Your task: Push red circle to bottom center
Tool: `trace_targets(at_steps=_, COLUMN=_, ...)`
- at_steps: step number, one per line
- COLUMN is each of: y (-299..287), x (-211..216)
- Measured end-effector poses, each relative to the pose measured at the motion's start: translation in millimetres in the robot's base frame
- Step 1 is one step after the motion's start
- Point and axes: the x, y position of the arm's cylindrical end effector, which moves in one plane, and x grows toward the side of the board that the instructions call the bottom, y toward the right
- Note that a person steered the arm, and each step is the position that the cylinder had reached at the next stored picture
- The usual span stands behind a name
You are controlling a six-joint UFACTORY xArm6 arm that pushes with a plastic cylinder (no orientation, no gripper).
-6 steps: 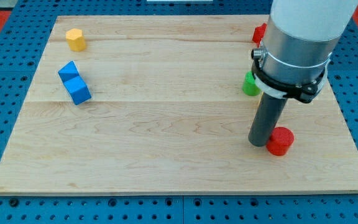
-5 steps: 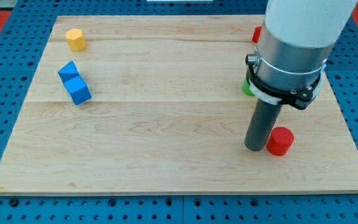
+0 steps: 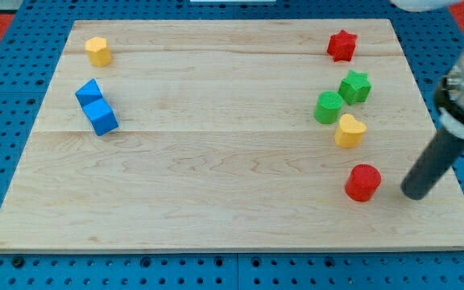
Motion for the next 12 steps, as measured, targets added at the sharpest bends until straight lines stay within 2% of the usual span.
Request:
trace_targets(at_steps=2, y=-104, x=-13)
trace_targets(at_steps=3, y=-133, x=-33)
trace_targets(at_steps=4, y=-120, x=-49)
trace_targets(at_steps=7, y=-207, x=-63)
trace_targets(at_steps=8, y=-204, x=-97)
trace_targets(at_steps=10, y=-276, x=-99)
trace_targets(at_steps=12, y=-276, x=-93)
